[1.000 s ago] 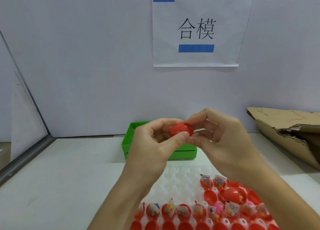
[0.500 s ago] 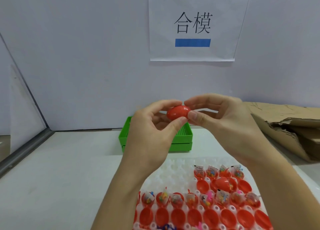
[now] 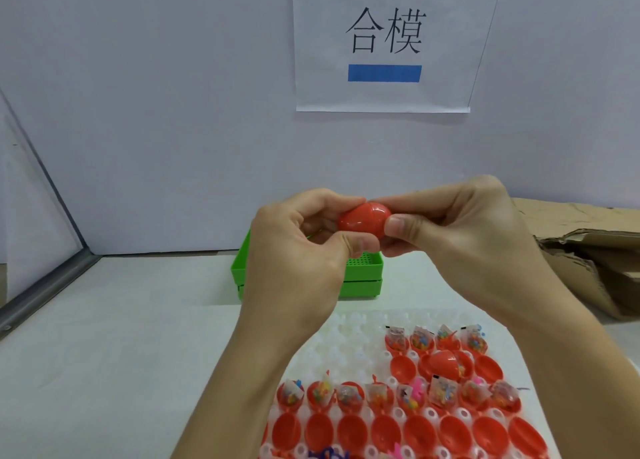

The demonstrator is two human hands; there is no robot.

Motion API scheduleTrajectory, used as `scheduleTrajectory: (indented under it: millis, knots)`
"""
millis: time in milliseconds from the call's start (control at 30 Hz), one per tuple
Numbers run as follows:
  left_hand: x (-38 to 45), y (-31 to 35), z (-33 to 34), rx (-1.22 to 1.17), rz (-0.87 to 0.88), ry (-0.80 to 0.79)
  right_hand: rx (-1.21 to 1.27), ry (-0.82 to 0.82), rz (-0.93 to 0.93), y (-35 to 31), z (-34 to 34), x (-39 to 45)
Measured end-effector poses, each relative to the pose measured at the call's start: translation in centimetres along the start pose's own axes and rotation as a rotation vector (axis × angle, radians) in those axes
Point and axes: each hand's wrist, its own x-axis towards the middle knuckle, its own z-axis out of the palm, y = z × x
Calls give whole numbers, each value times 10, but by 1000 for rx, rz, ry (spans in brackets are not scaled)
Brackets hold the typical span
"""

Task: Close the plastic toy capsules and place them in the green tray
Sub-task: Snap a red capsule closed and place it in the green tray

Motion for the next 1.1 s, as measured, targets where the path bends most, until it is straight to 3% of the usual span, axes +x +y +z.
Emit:
scheduleTrajectory:
  millis: [267, 600, 867, 1100]
  knots:
    - [0, -6, 4, 72, 80, -31, -93, 22, -9, -2, 3, -1]
    - [1, -7, 7, 286, 181, -59, -15, -52, 131, 3, 0, -1]
    - [-1, -4, 5, 29, 55, -186, 150, -46, 211, 3, -13, 0]
    - [3, -7, -5, 125, 63, -195, 219, -81, 237, 3, -10, 0]
